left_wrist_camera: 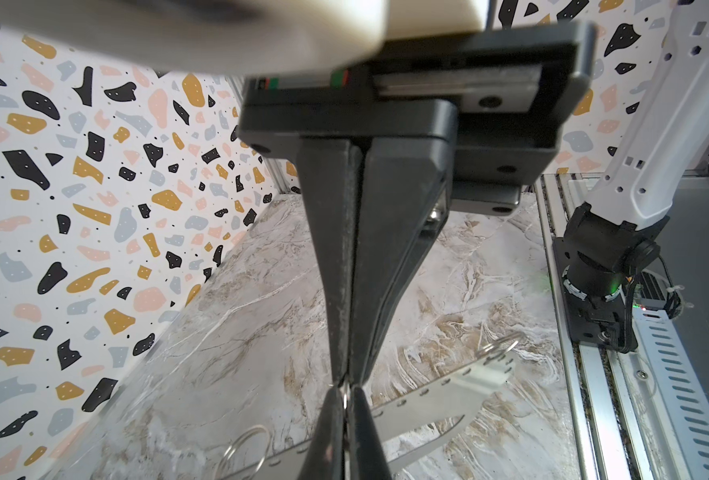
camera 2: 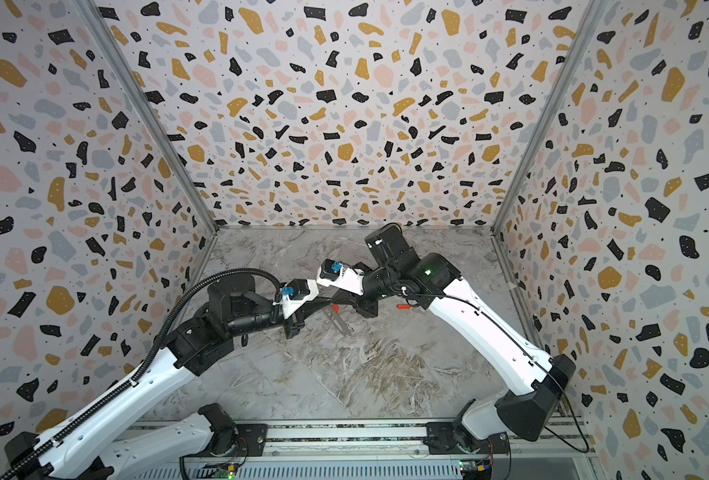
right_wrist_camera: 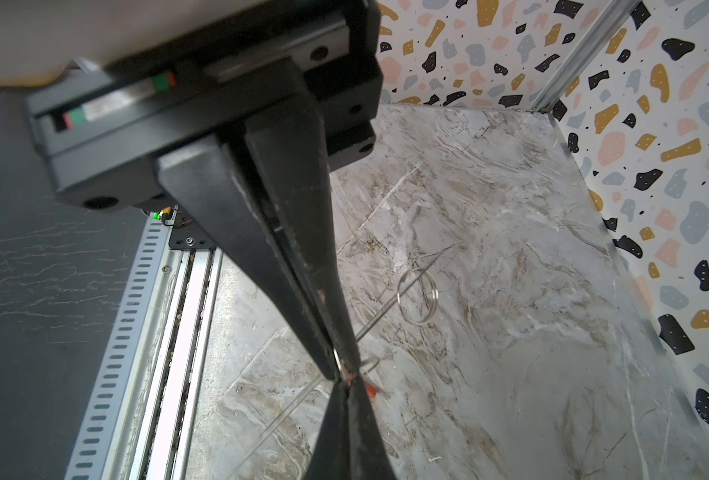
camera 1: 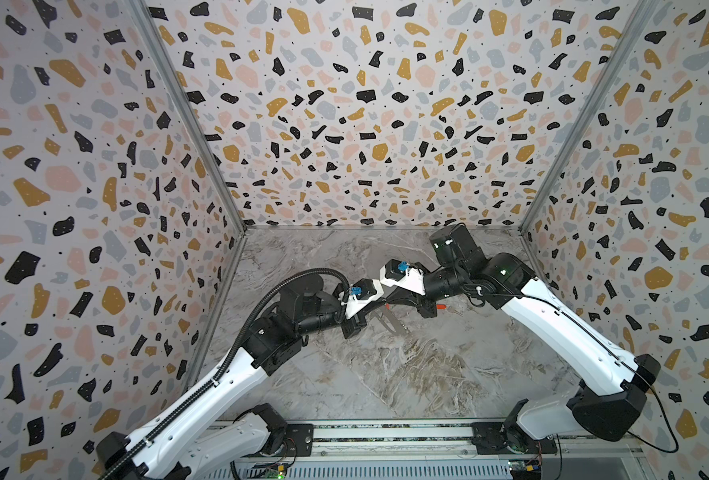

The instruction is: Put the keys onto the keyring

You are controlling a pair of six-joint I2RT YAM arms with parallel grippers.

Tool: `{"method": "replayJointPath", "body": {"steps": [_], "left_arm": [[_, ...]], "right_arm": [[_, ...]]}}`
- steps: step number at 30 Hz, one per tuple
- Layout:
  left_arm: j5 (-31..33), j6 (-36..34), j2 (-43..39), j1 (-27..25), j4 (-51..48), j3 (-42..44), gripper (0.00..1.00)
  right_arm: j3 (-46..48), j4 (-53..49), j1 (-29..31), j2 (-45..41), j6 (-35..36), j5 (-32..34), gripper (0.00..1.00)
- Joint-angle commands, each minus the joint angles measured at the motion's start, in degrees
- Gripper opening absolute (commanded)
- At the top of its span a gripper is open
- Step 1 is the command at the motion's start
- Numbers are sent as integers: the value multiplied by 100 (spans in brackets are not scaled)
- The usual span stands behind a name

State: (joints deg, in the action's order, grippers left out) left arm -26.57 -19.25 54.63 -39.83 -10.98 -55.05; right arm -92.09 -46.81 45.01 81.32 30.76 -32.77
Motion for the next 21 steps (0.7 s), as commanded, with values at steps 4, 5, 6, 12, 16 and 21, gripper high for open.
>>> {"method": "replayJointPath", "body": {"steps": [4, 5, 6, 12, 16, 21], "left_arm": [[-16, 571, -265, 28, 1321, 369, 0], [-39, 651, -284, 31, 1436, 429, 0], [-63, 727, -303, 28, 1564, 487, 0], [-241, 1106, -281, 28, 2039, 657, 0], [-360, 1306, -279, 28, 2286, 777, 0], [-441, 1600, -336, 28, 2744, 1010, 0]], "right_arm": [[1185, 1587, 34, -884, -927, 299, 24], [1429, 1858, 34, -1046, -1056, 353, 28], [1702, 2150, 34, -1220, -1218, 437, 29], [2760, 3332, 69, -1849, -1746, 266, 34], [3012, 3837, 112, -1863, -1973, 92, 36], [3252, 4468, 235, -1824, -2163, 153, 35]]}}
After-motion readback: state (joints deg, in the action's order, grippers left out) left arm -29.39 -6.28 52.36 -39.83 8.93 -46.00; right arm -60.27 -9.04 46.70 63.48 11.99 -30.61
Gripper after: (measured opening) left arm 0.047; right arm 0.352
